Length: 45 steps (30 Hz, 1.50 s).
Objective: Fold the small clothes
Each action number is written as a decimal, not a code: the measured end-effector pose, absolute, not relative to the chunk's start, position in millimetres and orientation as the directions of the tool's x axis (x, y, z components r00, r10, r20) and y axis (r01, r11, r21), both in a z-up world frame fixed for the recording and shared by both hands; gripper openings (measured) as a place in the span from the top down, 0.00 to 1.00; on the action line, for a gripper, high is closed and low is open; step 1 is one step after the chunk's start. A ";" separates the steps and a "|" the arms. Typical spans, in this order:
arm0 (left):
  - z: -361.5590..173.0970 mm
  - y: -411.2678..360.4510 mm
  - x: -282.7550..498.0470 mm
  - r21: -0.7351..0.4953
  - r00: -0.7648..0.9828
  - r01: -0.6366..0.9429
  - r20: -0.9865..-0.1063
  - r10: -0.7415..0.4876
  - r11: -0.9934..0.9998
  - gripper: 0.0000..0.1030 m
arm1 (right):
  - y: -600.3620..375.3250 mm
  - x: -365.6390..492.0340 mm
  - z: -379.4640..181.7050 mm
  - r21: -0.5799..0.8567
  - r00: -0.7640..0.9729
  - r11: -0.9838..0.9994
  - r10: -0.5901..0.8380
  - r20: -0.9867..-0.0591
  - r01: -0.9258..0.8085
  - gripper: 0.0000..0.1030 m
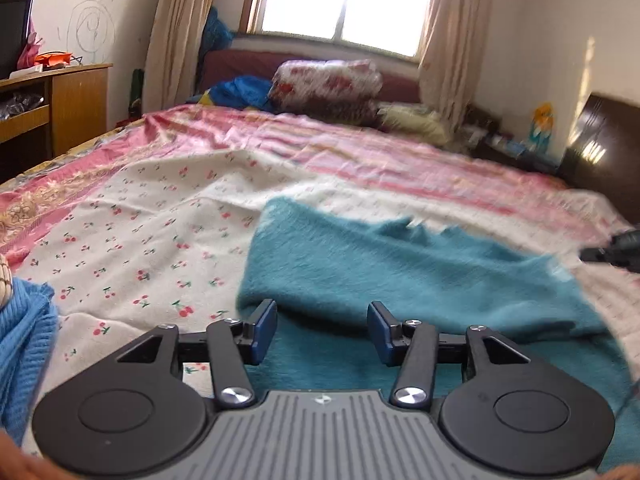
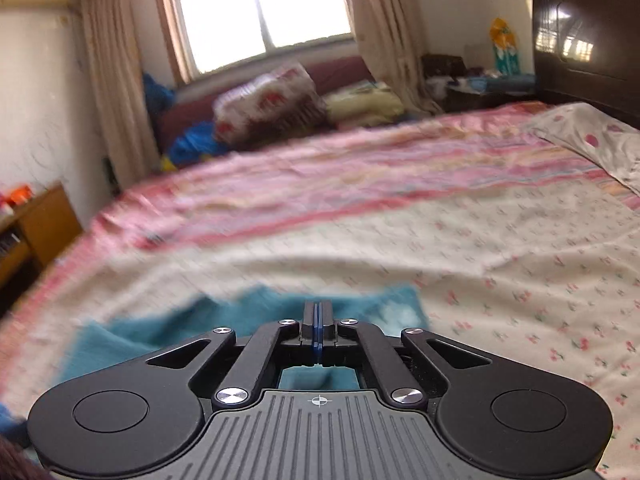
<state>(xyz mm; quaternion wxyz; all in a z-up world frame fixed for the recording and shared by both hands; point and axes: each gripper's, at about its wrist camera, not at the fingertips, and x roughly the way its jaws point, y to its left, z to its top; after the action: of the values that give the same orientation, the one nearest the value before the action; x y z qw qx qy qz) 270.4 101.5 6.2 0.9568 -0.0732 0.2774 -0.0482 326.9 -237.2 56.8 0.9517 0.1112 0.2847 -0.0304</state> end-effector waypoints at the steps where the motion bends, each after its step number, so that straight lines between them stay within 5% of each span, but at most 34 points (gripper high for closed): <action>1: 3.5 102.4 273.5 -0.156 0.838 0.047 -0.531 -0.124 0.987 0.47 | -239.0 330.4 45.9 0.191 0.810 0.972 0.001 -0.586 0.138 1.00; 15: -12.5 131.4 247.2 -0.124 0.812 -0.013 -0.580 -0.061 0.992 0.45 | -247.5 299.8 10.4 0.525 0.719 0.840 0.280 -0.636 0.137 0.68; 21: -12.8 125.0 243.6 -0.109 0.813 -0.013 -0.580 -0.053 0.994 0.45 | -241.2 320.3 0.2 0.540 0.703 0.822 0.277 -0.655 0.179 0.69; 25: -10.7 125.7 243.9 -0.115 0.815 -0.006 -0.577 -0.062 0.993 0.45 | -240.0 321.2 5.5 0.521 0.711 0.836 0.260 -0.653 0.172 0.85; 32: 12.2 134.3 250.4 -0.161 0.849 -0.007 -0.523 -0.079 0.987 0.44 | -258.3 318.7 54.4 0.497 0.823 0.858 0.190 -0.535 0.126 0.92; 34: 8.1 132.8 256.0 -0.124 0.838 -0.016 -0.542 -0.054 0.992 0.36 | -266.0 321.0 62.9 0.487 0.841 0.863 0.158 -0.518 0.137 0.93; 42: -7.9 139.4 256.1 -0.103 0.786 0.014 -0.614 -0.075 0.995 0.31 | -272.9 328.3 24.1 0.423 0.781 0.880 0.105 -0.615 0.215 0.93; 45: -13.8 142.0 258.3 -0.142 0.747 0.049 -0.651 -0.130 0.989 0.45 | -271.3 329.1 22.3 0.420 0.778 0.881 0.105 -0.620 0.216 0.93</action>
<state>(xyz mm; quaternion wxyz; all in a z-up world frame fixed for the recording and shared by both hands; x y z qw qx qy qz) 258.3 142.0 -13.8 0.9329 -0.0578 0.3521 -0.0480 329.1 -271.3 22.3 0.9113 0.2416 0.3319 -0.0306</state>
